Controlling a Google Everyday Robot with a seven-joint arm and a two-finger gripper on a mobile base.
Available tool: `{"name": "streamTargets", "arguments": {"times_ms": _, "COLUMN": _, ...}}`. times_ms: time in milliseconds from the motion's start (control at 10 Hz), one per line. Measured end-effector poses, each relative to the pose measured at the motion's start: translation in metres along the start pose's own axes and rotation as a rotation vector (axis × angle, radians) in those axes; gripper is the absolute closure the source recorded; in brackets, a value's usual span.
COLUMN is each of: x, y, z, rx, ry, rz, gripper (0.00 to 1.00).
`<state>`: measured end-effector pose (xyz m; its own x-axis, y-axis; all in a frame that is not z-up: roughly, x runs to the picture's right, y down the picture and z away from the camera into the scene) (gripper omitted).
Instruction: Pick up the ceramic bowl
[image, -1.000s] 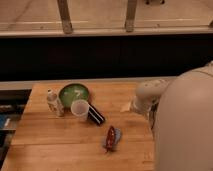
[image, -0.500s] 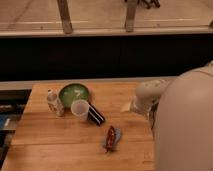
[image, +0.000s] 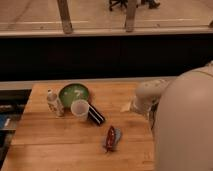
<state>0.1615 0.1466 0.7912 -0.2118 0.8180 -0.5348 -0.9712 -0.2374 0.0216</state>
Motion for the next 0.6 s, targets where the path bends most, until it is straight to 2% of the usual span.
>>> {"name": "streamTargets", "arguments": {"times_ms": 400, "x": 0.000, "y": 0.001, "z": -0.001, "rx": -0.003, "ry": -0.003, "rz": -0.002, "gripper": 0.20}}
{"name": "streamTargets", "arguments": {"times_ms": 600, "x": -0.014, "y": 0.009, "z": -0.008, "rx": -0.014, "ry": -0.043, "rz": -0.046, "gripper": 0.20}}
